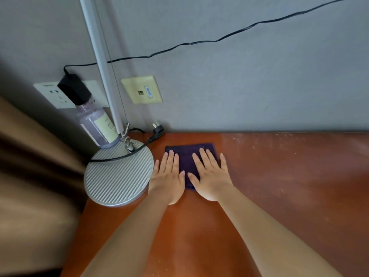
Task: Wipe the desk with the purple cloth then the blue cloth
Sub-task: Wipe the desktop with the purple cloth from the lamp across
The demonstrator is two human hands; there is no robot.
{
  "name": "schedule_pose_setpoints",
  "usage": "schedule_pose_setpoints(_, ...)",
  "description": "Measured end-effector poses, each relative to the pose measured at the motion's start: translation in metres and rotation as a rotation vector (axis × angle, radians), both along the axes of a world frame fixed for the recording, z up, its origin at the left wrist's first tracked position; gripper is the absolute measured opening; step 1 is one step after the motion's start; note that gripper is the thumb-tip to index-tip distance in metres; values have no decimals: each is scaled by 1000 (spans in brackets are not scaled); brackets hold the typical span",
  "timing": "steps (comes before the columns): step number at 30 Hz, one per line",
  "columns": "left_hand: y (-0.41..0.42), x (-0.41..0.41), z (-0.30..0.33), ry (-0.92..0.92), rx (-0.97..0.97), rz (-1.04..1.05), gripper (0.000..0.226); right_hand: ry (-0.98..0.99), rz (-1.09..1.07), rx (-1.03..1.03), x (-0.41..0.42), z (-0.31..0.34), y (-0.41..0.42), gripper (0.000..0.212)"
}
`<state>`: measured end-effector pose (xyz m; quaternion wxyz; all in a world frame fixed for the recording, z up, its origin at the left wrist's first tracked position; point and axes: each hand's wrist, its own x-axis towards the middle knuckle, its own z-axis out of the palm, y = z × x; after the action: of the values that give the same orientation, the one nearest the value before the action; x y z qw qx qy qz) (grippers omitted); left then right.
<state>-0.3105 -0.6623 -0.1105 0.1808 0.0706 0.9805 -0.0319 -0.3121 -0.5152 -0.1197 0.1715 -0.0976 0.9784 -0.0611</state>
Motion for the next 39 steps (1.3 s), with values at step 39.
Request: schedule_pose_setpoints(39,-5,7,8,33,-317,-3,61,14,86,-3,0,-3,-18,65)
